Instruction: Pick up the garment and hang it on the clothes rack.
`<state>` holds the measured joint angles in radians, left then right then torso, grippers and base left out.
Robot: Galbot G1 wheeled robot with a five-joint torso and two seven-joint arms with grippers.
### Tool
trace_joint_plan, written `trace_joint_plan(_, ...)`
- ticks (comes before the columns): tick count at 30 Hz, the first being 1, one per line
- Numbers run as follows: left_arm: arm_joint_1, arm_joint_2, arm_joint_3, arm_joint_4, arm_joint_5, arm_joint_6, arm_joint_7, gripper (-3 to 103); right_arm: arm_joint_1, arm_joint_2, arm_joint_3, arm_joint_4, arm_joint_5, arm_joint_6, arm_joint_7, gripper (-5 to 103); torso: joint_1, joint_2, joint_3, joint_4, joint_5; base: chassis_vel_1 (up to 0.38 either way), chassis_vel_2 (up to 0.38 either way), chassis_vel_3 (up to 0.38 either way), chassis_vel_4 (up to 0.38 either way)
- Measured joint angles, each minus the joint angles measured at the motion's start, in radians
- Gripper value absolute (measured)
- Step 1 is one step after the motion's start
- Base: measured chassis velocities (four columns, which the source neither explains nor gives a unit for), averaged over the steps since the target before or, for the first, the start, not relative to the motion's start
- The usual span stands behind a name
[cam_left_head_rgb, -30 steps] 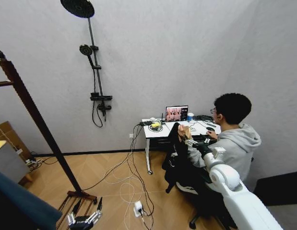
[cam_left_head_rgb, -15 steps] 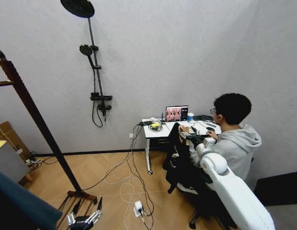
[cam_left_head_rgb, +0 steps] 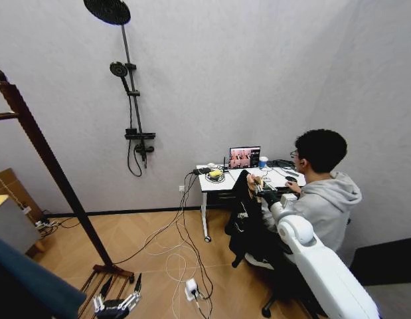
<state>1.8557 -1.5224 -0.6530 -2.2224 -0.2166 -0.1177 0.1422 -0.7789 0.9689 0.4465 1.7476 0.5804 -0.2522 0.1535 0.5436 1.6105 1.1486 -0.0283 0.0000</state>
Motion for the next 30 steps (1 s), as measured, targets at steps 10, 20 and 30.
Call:
trace_joint_plan(10,0.0,0.0,0.0,0.0,0.0,0.0,0.0,100,-0.078,0.001,0.024,0.13,0.017,-0.005,0.007,10,0.0,0.0,0.0,-0.0001,0.0,0.0,0.0,0.0,0.0)
trace_joint_plan(20,0.0,0.0,0.0,0.0,0.0,0.0,0.0,100,-0.115,-0.009,0.031,0.258,0.055,-0.041,0.007,10,0.0,0.0,0.0,0.0002,-0.0001,0.021,0.027,0.025,0.021)
trace_joint_plan(30,0.0,0.0,0.0,0.0,0.0,0.0,0.0,100,-0.142,-0.02,0.028,0.367,0.095,-0.071,0.006,10,0.0,0.0,0.0,0.0002,-0.0001,0.078,0.075,0.085,0.086)
